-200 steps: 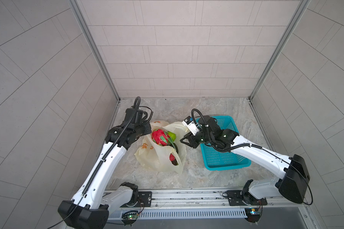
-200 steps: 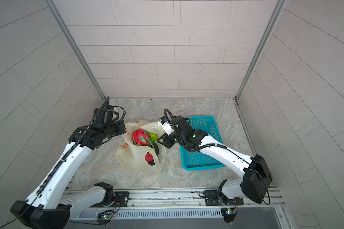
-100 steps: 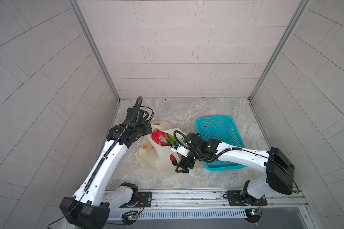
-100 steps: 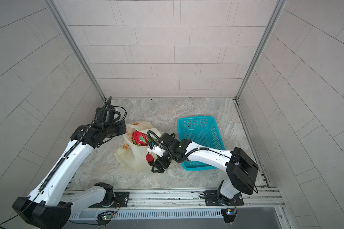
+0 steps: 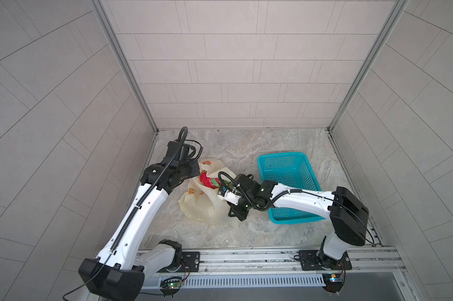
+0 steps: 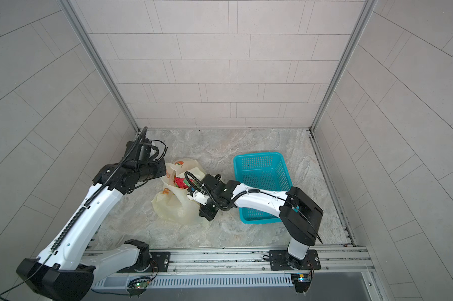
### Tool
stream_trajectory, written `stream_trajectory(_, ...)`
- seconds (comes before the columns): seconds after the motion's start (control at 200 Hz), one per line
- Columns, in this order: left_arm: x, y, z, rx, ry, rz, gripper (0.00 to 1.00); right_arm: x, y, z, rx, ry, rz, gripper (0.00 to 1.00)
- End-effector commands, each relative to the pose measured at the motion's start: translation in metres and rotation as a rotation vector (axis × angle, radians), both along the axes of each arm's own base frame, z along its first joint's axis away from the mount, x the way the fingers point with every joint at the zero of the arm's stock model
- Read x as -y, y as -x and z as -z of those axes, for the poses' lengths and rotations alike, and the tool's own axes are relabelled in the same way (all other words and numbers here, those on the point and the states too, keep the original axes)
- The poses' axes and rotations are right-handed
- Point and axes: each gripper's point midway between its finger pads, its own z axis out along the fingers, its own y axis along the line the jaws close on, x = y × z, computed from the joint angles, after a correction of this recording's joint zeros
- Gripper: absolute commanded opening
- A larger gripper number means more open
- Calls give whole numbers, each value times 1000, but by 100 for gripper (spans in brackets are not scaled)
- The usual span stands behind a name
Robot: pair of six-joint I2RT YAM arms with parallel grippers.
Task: Place the fruits into the plastic bag
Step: Pick up the plastic bag from the center of the table.
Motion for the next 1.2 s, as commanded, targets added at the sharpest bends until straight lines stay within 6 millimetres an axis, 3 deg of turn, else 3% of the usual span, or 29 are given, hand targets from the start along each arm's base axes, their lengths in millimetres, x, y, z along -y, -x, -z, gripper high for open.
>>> stream_trajectory(0.0, -7, 2, -6, 17, -20, -17, 0, 10, -20, -38, 143, -52, 70, 0)
stream_trajectory(0.275, -6, 6, 9, -11, -20, -10, 0, 20, -49, -105, 376, -138, 135, 0)
stream_trajectory(0.49, 23, 15, 11, 26, 122, 115, 0, 7, -59, -109, 372, -116, 120, 0)
stream_trajectory(0.58, 28, 22, 0, 68, 149, 151, 14, 4, -62, -100, 356, -99, 117, 0)
stream_trajectory(0.635, 26, 26, -14, 120, 148, 156, 41, 3, -62, -96, 344, -95, 118, 0)
stream_trajectory(0.696, 23, 29, -30, 177, 133, 170, 63, 5, -63, -93, 333, -91, 128, 0)
stream_trajectory(0.801, 29, 36, -48, 217, 122, 234, 80, 8, -66, -90, 303, -103, 157, 0)
stream_trajectory(0.816, 31, 36, -49, 218, 123, 247, 88, 8, -66, -90, 299, -105, 159, 0)
stream_trajectory(0.851, 34, 38, -51, 220, 125, 268, 91, 10, -67, -90, 295, -108, 165, 0)
stream_trajectory(0.866, 36, 39, -51, 218, 127, 279, 99, 11, -67, -90, 293, -108, 168, 0)
stream_trajectory(1.081, 81, 61, -67, 235, 219, 516, 100, 26, -74, -97, 241, -186, 240, 0)
stream_trajectory(1.196, 95, 68, -62, 235, 147, 595, 100, 30, -77, -100, 211, -235, 265, 0)
